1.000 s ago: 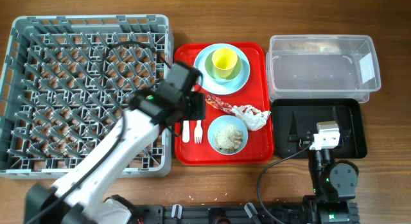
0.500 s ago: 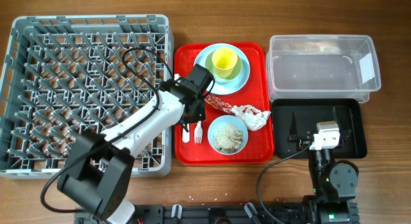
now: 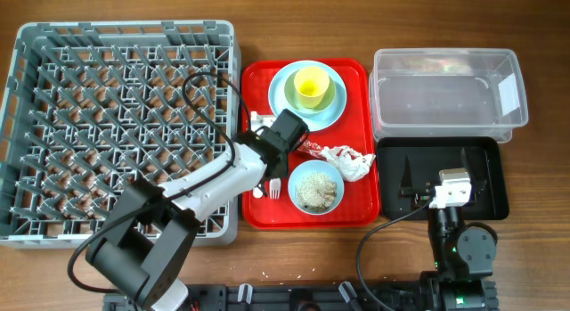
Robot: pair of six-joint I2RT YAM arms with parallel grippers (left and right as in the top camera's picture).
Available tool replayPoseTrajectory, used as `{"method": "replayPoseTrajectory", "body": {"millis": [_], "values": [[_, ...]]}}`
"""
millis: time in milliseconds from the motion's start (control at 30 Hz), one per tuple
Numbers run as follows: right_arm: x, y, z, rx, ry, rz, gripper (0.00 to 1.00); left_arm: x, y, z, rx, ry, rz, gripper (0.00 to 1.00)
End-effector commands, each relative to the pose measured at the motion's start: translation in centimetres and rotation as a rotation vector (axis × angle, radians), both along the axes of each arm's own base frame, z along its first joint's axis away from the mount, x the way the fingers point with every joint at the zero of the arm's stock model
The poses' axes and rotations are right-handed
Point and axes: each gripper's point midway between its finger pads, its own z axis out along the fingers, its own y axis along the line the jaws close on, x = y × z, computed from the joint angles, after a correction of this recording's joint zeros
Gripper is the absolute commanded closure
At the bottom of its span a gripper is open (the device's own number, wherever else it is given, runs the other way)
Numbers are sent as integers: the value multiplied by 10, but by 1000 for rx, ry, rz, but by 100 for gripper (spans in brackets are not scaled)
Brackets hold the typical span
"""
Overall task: Sort waste into correct bins and load items into the dishwasher rack
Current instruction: 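Reach the left gripper to the white spoon on the red tray and grasp it, then carry the spoon with the left gripper and insert it into the dish rack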
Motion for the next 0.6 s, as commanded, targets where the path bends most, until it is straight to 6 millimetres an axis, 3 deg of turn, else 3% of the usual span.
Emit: {"method": "replayPoseTrajectory", "body": {"millis": [0,333,567], "values": [[0,2,1,17,-6,12,0,4,12,-4,74,-44,19,83],[0,2,1,17,-6,12,0,3,13,-5,78,-45,19,83],[0,2,1,17,-6,12,0,0,16,-33,100,-16,18,83]]}}
